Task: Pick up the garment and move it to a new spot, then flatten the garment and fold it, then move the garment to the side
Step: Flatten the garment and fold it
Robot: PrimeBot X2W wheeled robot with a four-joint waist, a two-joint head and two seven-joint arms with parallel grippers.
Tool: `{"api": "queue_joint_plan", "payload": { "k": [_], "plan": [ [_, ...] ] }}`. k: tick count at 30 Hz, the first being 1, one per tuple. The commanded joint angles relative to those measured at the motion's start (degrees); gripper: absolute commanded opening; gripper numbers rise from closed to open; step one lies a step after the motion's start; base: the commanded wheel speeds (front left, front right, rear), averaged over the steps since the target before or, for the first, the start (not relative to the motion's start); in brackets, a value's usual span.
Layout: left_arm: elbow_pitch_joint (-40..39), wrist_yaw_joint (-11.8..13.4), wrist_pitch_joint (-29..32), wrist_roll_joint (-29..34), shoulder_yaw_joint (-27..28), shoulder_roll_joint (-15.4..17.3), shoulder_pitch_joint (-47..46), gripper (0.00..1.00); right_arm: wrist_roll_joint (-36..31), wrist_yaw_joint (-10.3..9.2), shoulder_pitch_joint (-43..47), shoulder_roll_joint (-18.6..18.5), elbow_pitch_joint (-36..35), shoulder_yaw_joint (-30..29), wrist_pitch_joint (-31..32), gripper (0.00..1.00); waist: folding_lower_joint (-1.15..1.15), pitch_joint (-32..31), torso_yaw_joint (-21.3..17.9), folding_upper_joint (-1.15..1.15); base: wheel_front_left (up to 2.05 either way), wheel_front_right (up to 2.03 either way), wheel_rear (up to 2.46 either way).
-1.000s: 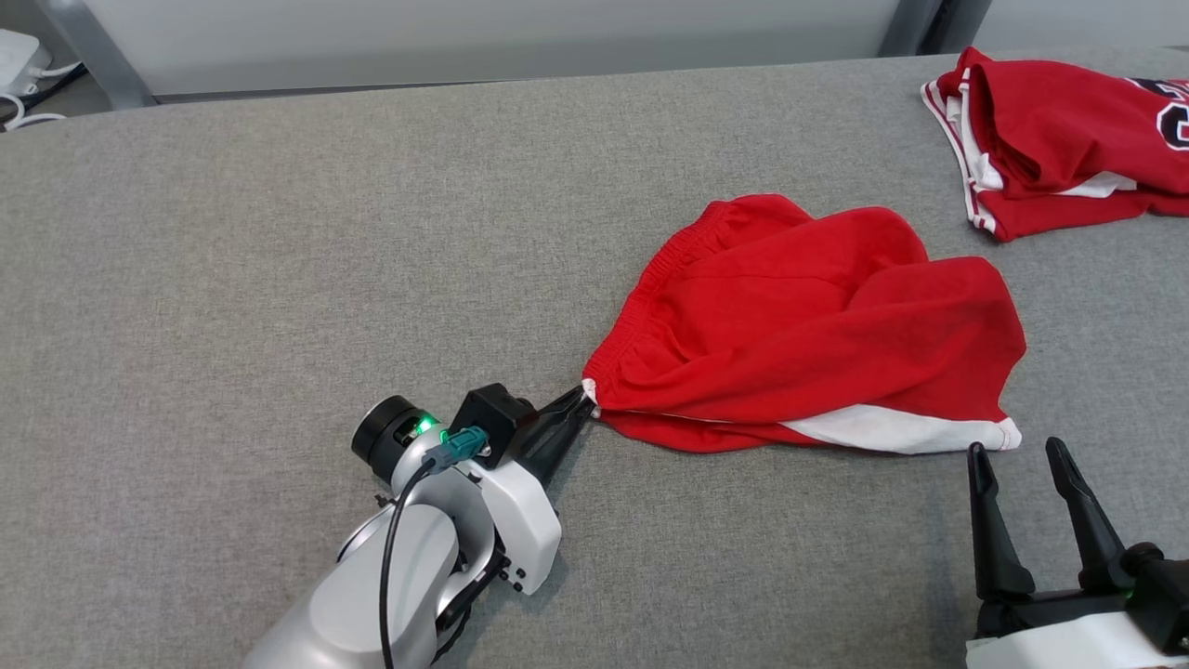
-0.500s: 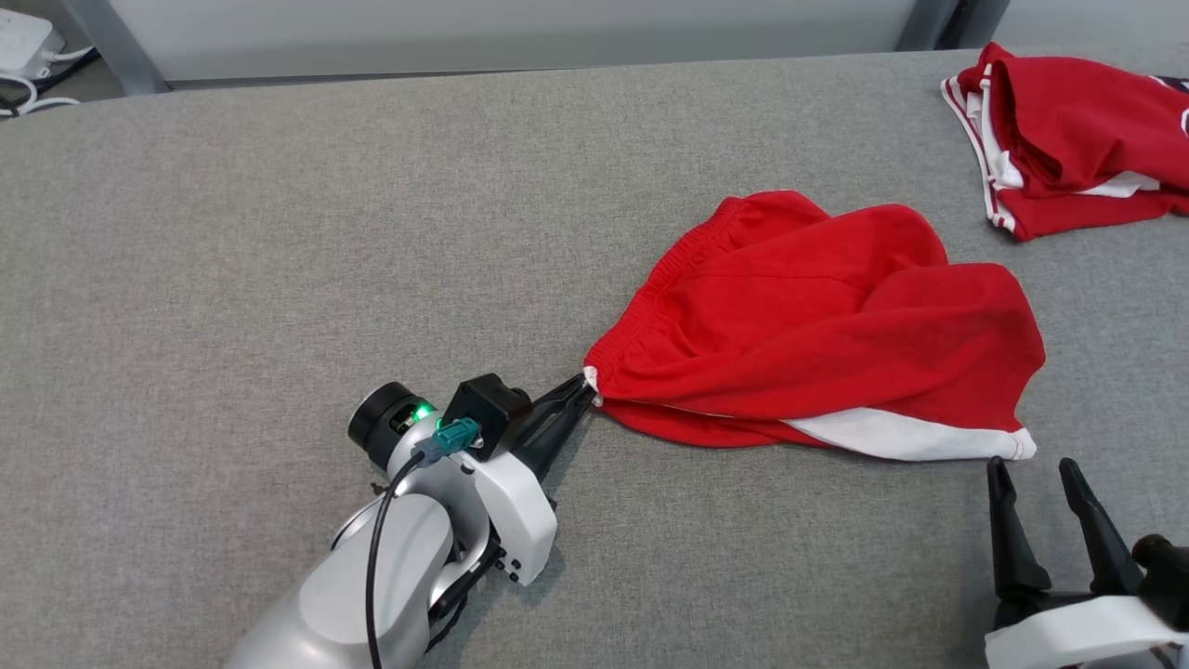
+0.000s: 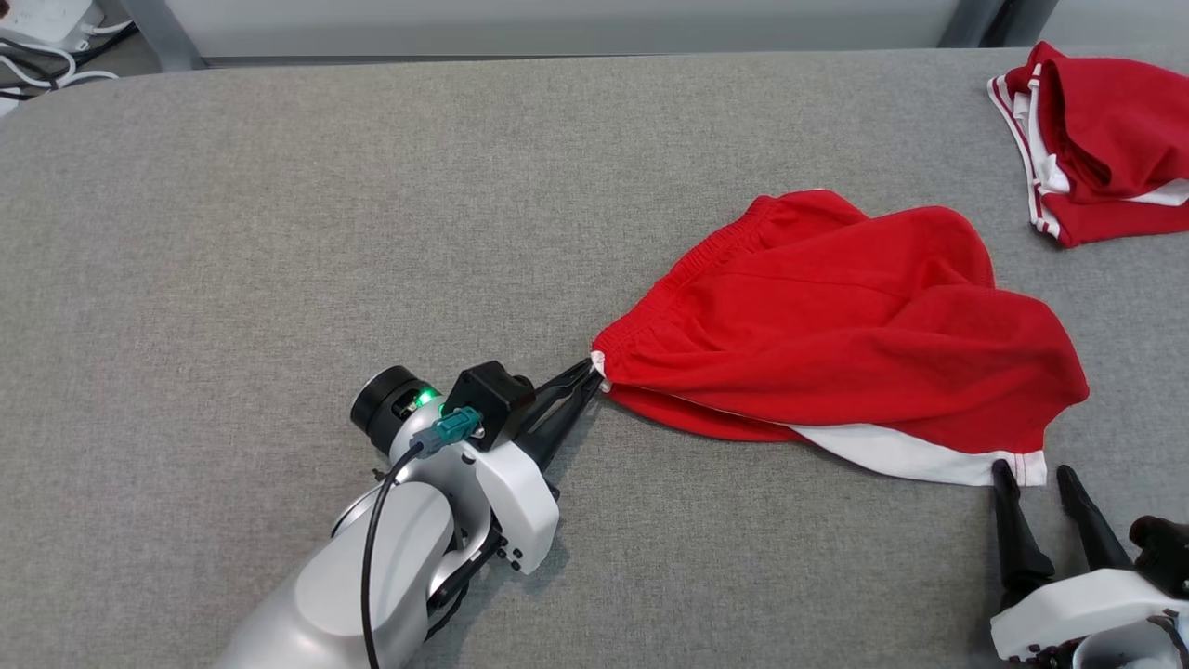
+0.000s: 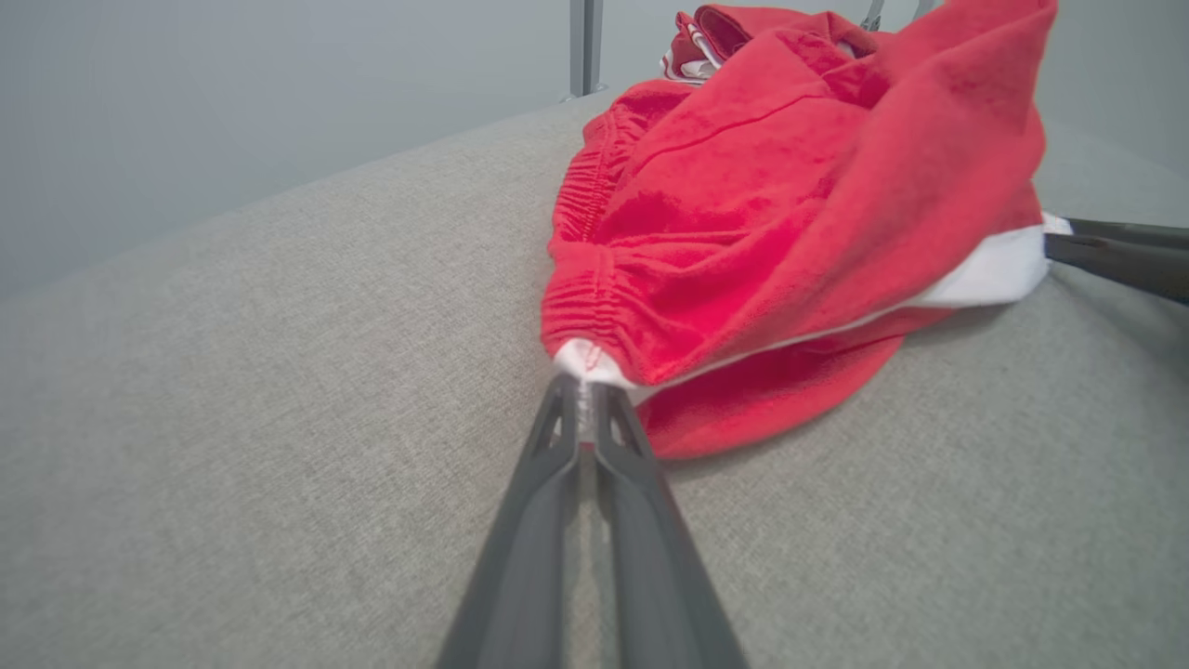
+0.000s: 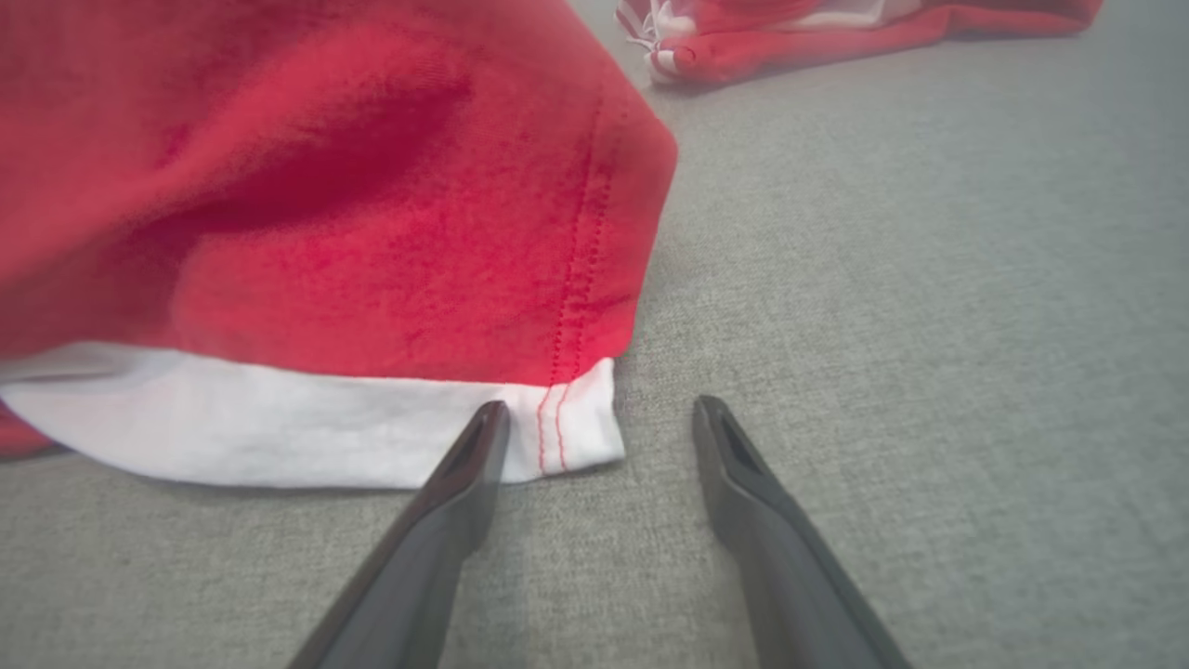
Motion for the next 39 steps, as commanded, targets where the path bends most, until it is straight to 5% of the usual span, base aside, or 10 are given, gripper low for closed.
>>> {"api": "queue_joint_plan", "payload": {
  "k": [1,2,5,12,22,30,39],
  "plan": [
    [-1.3,0.4,-0.2,-0.2,1.5,1.4,-2.1,0.00,0.4,0.18,-1.0,-1.2,-0.5,1.5,-0.6,0.88,0.00,0.0,0.1,0.00,0.00,0.00,0.00],
    [-1.4,0.5,-0.1,-0.3,1.5,1.5,-2.1,0.00,0.6,0.18,-1.2,-1.3,-0.1,1.8,-0.6,0.76,0.00,0.0,0.1,0.00,0.00,0.00,0.00],
    [-1.8,0.6,0.0,-0.4,1.5,1.8,-2.0,0.00,0.9,0.18,-1.8,-1.7,0.7,2.9,-0.6,0.00,0.00,0.0,0.1,0.00,0.00,0.00,0.00],
    [-3.0,1.4,-0.6,-0.8,1.9,2.3,-1.8,0.00,-0.4,0.18,-1.1,-2.4,-4.0,2.4,-0.6,0.00,0.00,-1.1,-0.3,0.00,0.00,0.00,0.00],
    [-12.6,1.8,-0.1,-2.0,3.5,4.8,-2.3,0.00,-2.6,0.18,4.1,-8.1,-30.1,-1.8,1.1,0.00,0.00,-5.8,-0.2,0.00,0.00,0.00,0.00],
    [-26.8,0.4,8.3,-9.5,7.4,12.0,-5.9,0.00,-1.9,0.18,-1.2,-15.1,-40.3,-4.1,8.0,0.00,0.00,-9.4,1.0,0.00,0.00,0.00,0.00],
    [-36.9,-0.1,20.1,-17.5,10.9,21.2,-11.2,0.00,-0.7,0.18,-9.2,-21.0,-41.9,-5.4,11.3,0.00,0.00,-12.8,2.4,0.00,0.00,0.00,0.00]
  ]
}}
